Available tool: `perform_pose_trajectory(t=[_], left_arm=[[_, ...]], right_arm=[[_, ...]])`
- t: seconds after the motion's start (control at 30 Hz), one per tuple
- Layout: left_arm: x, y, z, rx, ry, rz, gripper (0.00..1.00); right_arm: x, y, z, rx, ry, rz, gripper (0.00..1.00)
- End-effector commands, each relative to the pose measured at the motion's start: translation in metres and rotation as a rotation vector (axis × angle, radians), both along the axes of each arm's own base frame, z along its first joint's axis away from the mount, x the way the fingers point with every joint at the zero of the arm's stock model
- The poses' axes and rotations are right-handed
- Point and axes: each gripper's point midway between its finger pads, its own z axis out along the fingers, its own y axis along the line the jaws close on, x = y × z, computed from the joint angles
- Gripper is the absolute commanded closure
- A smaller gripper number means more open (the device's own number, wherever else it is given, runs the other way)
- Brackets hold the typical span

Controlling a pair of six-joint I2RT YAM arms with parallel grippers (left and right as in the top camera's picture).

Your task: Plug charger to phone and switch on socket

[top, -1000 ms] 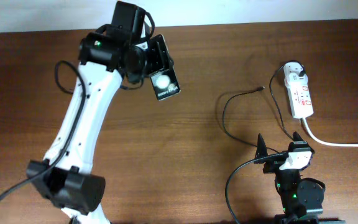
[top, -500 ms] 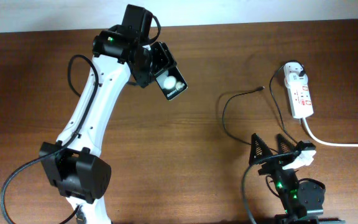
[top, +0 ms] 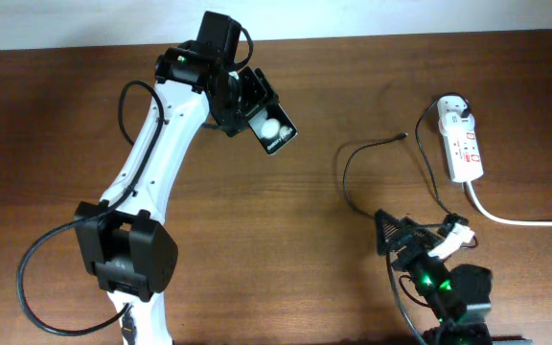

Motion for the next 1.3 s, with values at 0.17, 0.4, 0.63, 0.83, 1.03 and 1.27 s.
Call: perform_pose_trajectory(t=[0.17,0.4,0.63,0.83,1.03,1.27], left_arm=[[0.005,-0.007,0.007,-0.041,-0.022,-0.003,0.41],[0.0,-0.018,0.007,-0.04,-0.022,-0.026,0.4],[-0.003,-0.029,0.008,-0.057,-0.014,-0.01,0.39],[-0.003,-0.029,0.008,-0.057,-0.012,-0.01,0.39],[-0.005,-0.033,0.01,-0.095,0.016,0.014,0.39],[-0.011,-0.044,0.012,-0.113,0.024,-0.014,0.37]], right_arm=[[-0.007,0.052,0.082,0.097,-0.022,0.327,0.03],[0.023,0.044,0.116,-0.051,-0.091,0.303,0.04],[0.059,0.096,0.112,-0.046,-0.184,0.461,0.22],[0.068,0.114,0.113,-0.05,-0.224,0.46,0.35],[0.088,0.103,0.098,0.154,-0.056,0.308,0.48],[0.113,0.126,0.084,0.193,-0.11,0.284,0.48]])
